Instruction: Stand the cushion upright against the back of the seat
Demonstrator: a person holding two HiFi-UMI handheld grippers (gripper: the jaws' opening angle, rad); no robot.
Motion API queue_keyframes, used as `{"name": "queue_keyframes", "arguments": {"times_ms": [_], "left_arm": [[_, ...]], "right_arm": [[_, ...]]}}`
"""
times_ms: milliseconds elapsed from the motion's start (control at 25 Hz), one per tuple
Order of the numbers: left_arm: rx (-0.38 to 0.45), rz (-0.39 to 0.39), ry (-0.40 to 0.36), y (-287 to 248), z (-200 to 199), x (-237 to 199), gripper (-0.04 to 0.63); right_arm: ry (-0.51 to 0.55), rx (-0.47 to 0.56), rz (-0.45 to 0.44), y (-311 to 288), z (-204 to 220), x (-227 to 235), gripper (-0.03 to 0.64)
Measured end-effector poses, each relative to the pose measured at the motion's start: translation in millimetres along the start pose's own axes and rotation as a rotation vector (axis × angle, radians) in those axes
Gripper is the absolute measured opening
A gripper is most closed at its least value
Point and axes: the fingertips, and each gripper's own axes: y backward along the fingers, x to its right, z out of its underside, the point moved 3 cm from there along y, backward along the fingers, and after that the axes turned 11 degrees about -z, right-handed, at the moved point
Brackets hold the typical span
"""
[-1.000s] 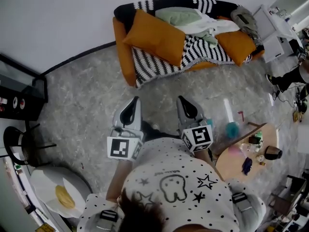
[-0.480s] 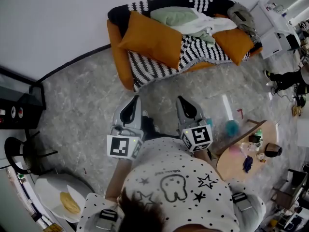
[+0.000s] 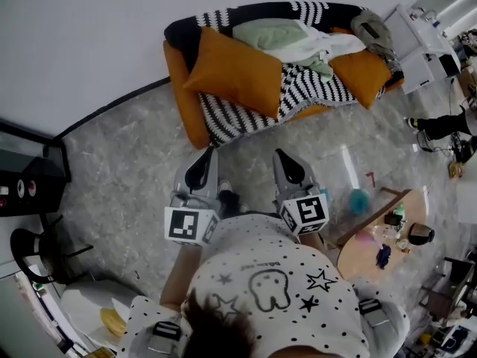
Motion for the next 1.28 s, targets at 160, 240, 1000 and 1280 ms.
{"name": "queue_keyframes", "arguments": {"times_ms": [160,240,1000,1280], "left_arm": [[0.002,0.016,0.001,-15,-4,-12,-0.002],[0.000,0.023,0.001,-21,-3,-17,-0.002],[-0.011,-0.025,0.031,-31,3,-65,-0.003],[-0.010,-0.054,0.022,-44,-1,-72,-0.003]], "right_arm": [[-0.004,0.001,0.017,-16,-3,3,-0.005],[-0.007,0.000,0.022,-24,-1,4,-0.005],[0.007,0.007,0.002,-78,-10,-11,-0.005],[0.006,-0.019,-0.013,-91,-11,-2,-0.005]]}}
